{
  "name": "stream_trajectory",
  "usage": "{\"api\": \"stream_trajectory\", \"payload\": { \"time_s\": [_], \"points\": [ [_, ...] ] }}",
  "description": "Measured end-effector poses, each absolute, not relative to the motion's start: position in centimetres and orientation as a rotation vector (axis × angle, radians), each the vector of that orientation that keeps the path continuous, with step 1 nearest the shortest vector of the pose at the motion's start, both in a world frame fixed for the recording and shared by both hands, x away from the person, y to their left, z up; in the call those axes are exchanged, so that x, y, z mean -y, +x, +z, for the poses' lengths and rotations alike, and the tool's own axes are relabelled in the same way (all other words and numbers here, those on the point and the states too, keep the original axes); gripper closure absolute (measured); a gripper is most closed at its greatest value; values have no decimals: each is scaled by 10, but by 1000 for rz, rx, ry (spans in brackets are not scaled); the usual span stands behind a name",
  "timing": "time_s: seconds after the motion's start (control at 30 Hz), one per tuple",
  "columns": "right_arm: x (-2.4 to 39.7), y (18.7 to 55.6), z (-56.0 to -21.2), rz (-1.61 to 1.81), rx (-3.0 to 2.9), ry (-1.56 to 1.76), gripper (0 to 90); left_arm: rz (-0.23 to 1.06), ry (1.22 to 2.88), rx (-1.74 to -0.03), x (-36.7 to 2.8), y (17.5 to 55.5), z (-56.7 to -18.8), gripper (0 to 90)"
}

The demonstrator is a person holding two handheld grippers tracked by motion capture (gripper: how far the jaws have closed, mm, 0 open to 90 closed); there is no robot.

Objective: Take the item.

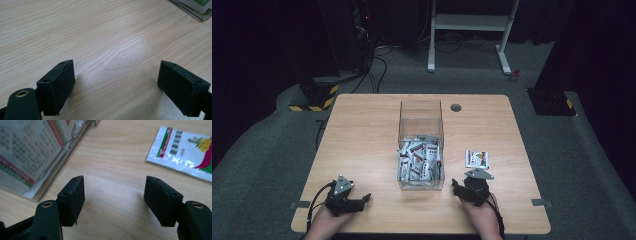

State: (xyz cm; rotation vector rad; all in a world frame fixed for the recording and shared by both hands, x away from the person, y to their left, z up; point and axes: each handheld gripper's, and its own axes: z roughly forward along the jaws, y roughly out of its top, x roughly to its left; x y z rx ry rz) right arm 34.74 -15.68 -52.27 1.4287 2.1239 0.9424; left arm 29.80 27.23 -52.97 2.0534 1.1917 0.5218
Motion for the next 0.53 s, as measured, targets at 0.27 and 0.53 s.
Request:
{"api": "stream_trajectory", "payload": {
  "time_s": [0.27,0.53],
  "points": [
    [149,344,-524,896,-2145,1377,250,521,2052,-1193,-272,298,-530,145],
    [143,345,-525,880,-2156,1388,146,522,2053,-1192,-272,298,-530,145]
  ]
}}
